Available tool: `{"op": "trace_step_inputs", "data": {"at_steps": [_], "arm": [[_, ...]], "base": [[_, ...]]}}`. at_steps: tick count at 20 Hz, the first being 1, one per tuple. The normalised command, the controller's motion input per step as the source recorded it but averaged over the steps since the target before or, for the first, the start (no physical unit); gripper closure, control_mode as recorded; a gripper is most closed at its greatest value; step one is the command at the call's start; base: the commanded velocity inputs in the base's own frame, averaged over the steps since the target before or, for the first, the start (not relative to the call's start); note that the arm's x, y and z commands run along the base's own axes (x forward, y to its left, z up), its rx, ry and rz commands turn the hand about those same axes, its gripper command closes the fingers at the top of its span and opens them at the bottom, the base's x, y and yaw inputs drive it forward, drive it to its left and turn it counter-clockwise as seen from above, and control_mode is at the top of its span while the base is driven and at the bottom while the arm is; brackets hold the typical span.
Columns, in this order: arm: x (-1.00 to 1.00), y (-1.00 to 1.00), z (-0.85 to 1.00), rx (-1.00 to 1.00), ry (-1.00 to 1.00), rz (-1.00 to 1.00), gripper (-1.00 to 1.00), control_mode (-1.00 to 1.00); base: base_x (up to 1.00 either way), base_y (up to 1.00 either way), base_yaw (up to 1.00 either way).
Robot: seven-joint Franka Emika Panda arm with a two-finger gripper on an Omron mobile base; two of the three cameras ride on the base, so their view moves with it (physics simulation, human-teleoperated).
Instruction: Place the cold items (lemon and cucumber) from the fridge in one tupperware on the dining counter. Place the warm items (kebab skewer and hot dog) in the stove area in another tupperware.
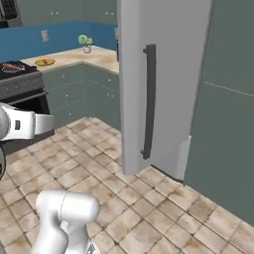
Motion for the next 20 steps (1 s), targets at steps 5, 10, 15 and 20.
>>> {"op": "trace_step_inputs", "data": {"at_steps": [5,10,15,20], "arm": [[0.0,0.0,0.0,0.0,0.0,0.0,-1.0,1.0],[0.0,0.0,0.0,0.0,0.0,0.0,-1.0,1.0],[0.0,0.0,0.0,0.0,0.0,0.0,-1.0,1.0],[0.0,0.0,0.0,0.0,0.0,0.0,-1.0,1.0]], "base": [[0.38,0.92,0.29],[0.51,0.33,-0.25],[0.76,0.14,-0.76],[0.86,0.08,-0.61]]}}
